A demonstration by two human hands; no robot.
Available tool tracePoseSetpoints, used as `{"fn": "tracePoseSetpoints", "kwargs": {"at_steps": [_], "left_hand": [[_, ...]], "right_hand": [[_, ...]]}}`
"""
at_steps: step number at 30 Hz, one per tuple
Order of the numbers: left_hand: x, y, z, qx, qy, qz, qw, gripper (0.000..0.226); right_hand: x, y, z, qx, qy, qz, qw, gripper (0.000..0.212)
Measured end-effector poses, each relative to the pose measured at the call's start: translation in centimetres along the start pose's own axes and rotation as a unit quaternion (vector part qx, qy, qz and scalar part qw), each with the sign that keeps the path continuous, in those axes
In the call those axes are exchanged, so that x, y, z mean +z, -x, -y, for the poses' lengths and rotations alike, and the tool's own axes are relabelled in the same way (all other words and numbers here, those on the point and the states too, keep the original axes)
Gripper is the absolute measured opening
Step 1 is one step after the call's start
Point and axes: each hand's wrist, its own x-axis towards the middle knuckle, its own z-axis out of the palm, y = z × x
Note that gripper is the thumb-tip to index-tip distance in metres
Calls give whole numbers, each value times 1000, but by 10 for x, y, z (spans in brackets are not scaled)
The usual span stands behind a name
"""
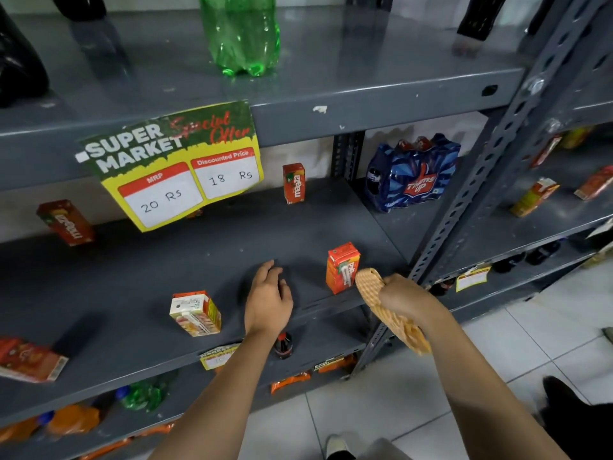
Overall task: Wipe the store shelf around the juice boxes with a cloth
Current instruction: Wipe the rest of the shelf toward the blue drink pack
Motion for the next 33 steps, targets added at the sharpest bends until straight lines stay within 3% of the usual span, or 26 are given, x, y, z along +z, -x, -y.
{"fn": "tracePoseSetpoints", "kwargs": {"at_steps": [2, 4, 7, 9, 16, 19, 21, 28, 33], "left_hand": [[0, 0, 0, 5, 2, -1, 1000, 33], [0, 0, 0, 6, 1, -2, 1000, 33], [1, -1, 0, 9, 0, -4, 1000, 32], [2, 0, 2, 10, 1, -7, 1000, 32], [2, 0, 1, 8, -7, -8, 1000, 31], [2, 0, 2, 5, -5, -11, 1000, 31], [2, 0, 1, 5, -9, -12, 1000, 31], [4, 0, 2, 6, -11, -15, 1000, 31], [4, 0, 1, 2, -13, -12, 1000, 30]], "right_hand": [[-7, 12, -9, 7, 30, 39, 999, 29], [-24, 14, -14, 4, 1, 30, 1000, 27], [-53, 4, -2, -33, -92, -77, 992, 26], [-60, -4, 22, -82, -97, -121, 985, 29], [-44, -47, 79, -120, -82, -114, 983, 33], [-31, -52, 68, -109, -66, -59, 990, 18], [-21, -53, 56, -100, -57, -33, 993, 20], [-11, -23, 18, -75, -132, -61, 986, 29], [7, 14, -4, -29, -72, -56, 995, 23]]}}
